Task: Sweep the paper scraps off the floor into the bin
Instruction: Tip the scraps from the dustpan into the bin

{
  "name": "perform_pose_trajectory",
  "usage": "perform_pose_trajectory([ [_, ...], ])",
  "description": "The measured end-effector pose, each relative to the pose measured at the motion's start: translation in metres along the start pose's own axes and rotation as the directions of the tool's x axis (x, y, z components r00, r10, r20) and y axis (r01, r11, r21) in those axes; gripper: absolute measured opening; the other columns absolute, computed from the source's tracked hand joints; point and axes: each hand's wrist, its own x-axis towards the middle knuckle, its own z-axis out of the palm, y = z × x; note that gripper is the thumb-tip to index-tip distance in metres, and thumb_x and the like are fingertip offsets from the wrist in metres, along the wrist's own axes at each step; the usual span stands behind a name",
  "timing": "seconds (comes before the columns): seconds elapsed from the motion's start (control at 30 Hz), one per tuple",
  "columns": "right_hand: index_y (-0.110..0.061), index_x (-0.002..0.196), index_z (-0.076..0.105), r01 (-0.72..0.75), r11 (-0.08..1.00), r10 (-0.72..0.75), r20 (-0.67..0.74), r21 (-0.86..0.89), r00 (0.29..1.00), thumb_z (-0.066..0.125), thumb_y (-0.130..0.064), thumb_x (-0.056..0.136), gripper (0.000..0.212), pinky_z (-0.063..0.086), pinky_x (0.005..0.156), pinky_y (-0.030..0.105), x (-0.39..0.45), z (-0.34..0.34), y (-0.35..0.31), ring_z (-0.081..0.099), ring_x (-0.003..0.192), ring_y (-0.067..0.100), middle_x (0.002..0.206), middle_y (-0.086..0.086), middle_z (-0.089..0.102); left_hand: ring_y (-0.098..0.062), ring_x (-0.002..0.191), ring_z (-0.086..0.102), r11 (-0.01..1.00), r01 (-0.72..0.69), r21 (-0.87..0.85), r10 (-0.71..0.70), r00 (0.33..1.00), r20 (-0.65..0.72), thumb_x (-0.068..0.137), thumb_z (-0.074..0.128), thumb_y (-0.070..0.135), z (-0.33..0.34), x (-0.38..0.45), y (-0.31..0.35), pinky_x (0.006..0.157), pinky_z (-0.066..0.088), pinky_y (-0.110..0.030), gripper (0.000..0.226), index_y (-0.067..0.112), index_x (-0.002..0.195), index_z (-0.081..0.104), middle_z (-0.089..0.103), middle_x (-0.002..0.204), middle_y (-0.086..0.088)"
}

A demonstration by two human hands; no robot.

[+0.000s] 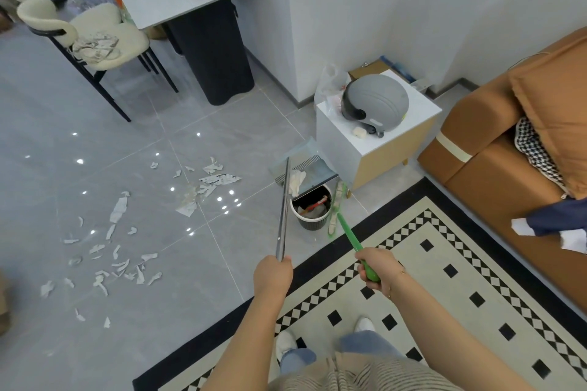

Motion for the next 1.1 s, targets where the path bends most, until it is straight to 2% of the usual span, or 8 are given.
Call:
perform_pose_trajectory([
  [0.2,-0.001,0.12,0.052,-0.018,1.0,0.018,0.001,0.008,1.0,0.051,-0.011,0.094,0.028,0.034,0.033,0.014,0.0,-0.003,0.005,0.045,0.048,0.01,0.067,0.006,0.05,-0.013,0.054,0.042,0.987,0.081,-0.142,-0.066,0.992,0.106,0.099,0.041,0.026,0.006,0.004,0.003,0.046,0.035,-0.021,0.022,0.006,0.097,0.05,0.044,0.067,-0.004],
  [0.3,-0.001,0.121,0.051,-0.023,1.0,0.023,-0.006,0.009,1.0,0.051,-0.011,0.094,0.029,0.034,0.032,0.014,0.0,-0.003,0.008,0.046,0.048,0.01,0.067,0.006,0.05,-0.015,0.053,0.04,0.976,0.171,-0.137,-0.144,0.972,0.184,0.099,0.04,0.026,0.011,0.009,0.003,0.045,0.033,-0.023,0.026,0.003,0.105,0.052,0.042,0.066,-0.005],
  [0.4,-0.001,0.122,0.051,-0.032,0.999,0.032,-0.003,0.019,0.999,0.05,-0.01,0.094,0.029,0.033,0.032,0.013,0.0,-0.002,0.011,0.045,0.043,0.01,0.064,0.006,0.05,-0.019,0.063,0.048,0.984,0.164,-0.066,-0.148,0.968,0.205,0.099,0.041,0.023,0.013,0.013,-0.001,0.053,0.039,-0.025,0.035,-0.002,0.119,0.055,0.044,0.069,-0.004],
  [0.53,-0.001,0.122,0.051,-0.04,0.998,0.039,0.003,0.045,0.999,0.05,-0.011,0.094,0.029,0.034,0.033,0.014,0.004,-0.006,0.014,0.046,0.039,0.008,0.064,0.006,0.051,-0.022,0.069,0.051,0.979,0.158,-0.132,-0.13,0.971,0.198,0.096,0.044,0.019,0.012,0.017,0.004,0.049,0.037,-0.025,0.032,-0.005,0.116,0.054,0.052,0.085,-0.013],
  [0.7,-0.001,0.121,0.051,-0.036,0.998,0.037,-0.001,0.056,0.999,0.05,-0.011,0.094,0.029,0.036,0.034,0.015,0.006,-0.009,0.015,0.046,0.043,0.009,0.065,0.006,0.051,-0.014,0.058,0.045,0.97,0.147,-0.192,-0.118,0.981,0.155,0.098,0.042,0.023,0.012,0.011,0.005,0.046,0.036,-0.022,0.02,0.004,0.101,0.05,0.045,0.071,-0.005],
  [0.8,-0.001,0.121,0.051,-0.043,0.997,0.044,-0.006,0.063,0.999,0.05,-0.01,0.094,0.028,0.036,0.034,0.014,0.006,-0.008,0.013,0.045,0.045,0.009,0.067,0.006,0.05,-0.013,0.056,0.043,0.977,0.101,-0.186,-0.08,0.99,0.116,0.099,0.041,0.025,0.012,0.01,0.002,0.047,0.036,-0.021,0.023,0.004,0.103,0.052,0.045,0.069,-0.004],
  [1.0,-0.001,0.122,0.051,-0.049,0.997,0.049,-0.01,0.056,0.999,0.05,-0.01,0.094,0.029,0.035,0.032,0.012,0.007,-0.008,0.009,0.046,0.043,0.009,0.068,0.007,0.05,-0.02,0.075,0.053,0.999,0.017,-0.052,-0.014,0.998,0.066,0.099,0.042,0.028,0.011,0.013,-0.008,0.072,0.052,-0.035,0.037,-0.002,0.114,0.057,0.057,0.088,-0.012],
  [1.1,0.0,0.123,0.05,-0.042,0.998,0.042,-0.01,0.048,0.999,0.049,-0.009,0.094,0.03,0.034,0.031,0.011,0.008,-0.006,0.005,0.046,0.046,0.01,0.067,0.007,0.05,-0.018,0.071,0.053,0.998,0.016,-0.059,-0.013,0.998,0.06,0.098,0.044,0.028,0.008,0.014,-0.014,0.059,0.047,-0.028,0.036,-0.002,0.113,0.058,0.055,0.083,-0.009],
])
